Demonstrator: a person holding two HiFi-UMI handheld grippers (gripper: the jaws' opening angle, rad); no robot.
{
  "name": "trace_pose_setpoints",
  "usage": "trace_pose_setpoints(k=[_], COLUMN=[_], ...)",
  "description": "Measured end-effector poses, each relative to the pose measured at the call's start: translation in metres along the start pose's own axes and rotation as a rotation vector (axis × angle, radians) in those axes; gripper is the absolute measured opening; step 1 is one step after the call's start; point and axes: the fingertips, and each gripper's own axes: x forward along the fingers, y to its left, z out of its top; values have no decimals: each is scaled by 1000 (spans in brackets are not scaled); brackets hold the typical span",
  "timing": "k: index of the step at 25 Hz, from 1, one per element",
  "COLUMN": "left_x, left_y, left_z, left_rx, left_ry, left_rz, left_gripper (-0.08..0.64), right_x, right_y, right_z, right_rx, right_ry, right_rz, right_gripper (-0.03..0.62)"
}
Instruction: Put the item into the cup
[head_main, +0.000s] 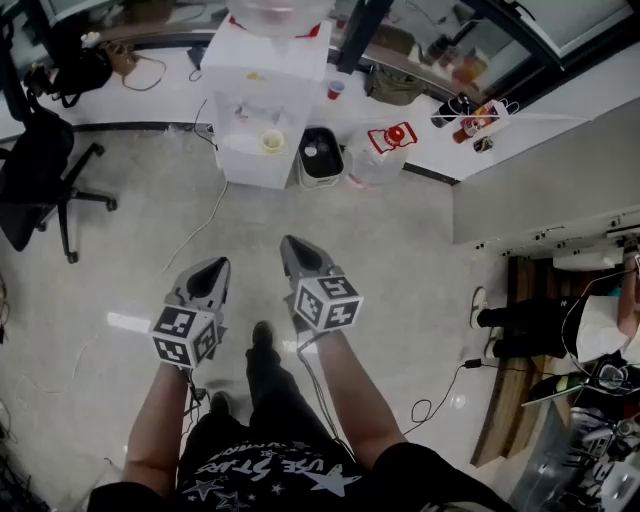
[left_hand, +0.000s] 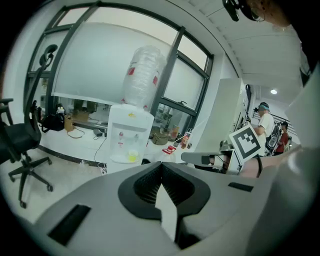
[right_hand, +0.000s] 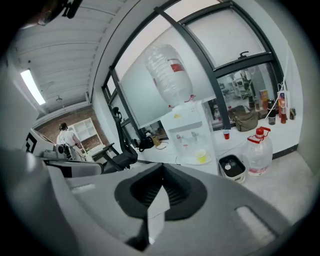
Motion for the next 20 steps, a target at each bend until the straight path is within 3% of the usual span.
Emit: trace_pose_setpoints(k=[6, 20], left_x=[-50, -186], left_y=[9, -27], left_z=[-8, -45], left_rx=[3, 33], left_ry=[-35, -78], left_rz=[1, -65], left_gripper=[3, 3], right_x=[-23, -138], right_y=[53, 176], right_z=[-1, -30], right_rx=[-94, -157], right_ry=[-28, -119], right_rz=[-15, -61], right_gripper=[0, 0])
